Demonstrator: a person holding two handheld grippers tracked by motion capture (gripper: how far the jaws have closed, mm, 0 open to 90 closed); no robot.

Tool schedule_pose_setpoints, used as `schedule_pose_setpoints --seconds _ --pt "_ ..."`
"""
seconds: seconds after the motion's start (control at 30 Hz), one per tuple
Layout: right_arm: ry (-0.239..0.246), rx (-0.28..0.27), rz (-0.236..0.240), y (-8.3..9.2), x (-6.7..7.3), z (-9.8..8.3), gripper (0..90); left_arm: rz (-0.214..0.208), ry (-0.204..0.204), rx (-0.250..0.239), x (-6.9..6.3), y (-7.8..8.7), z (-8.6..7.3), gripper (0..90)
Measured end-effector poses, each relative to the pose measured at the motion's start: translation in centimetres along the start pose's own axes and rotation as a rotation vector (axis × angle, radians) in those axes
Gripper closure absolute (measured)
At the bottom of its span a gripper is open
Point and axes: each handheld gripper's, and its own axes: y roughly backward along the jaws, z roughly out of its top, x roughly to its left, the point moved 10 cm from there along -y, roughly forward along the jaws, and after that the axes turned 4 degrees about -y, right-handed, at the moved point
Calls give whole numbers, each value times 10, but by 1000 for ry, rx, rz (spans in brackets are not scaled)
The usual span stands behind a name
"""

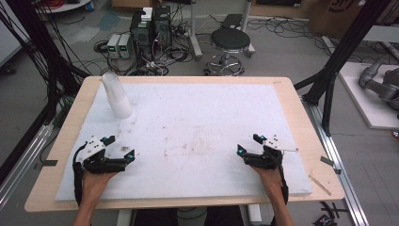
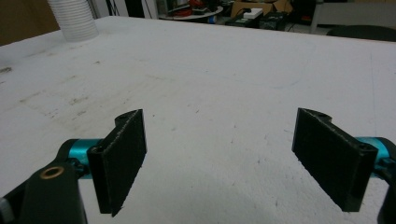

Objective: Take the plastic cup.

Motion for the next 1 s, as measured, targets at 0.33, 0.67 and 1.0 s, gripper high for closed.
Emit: schedule_pose_setpoints --seconds 0.33,0.67,1.0 --pt "-14 13 18 -1 0 -1 177 7 -22 7 -1 0 0 18" --pt "-19 25 22 -2 0 -2 177 7 -21 2 -1 0 0 18" --pt "-21 32 29 -2 0 -2 177 11 -32 5 3 2 6 18"
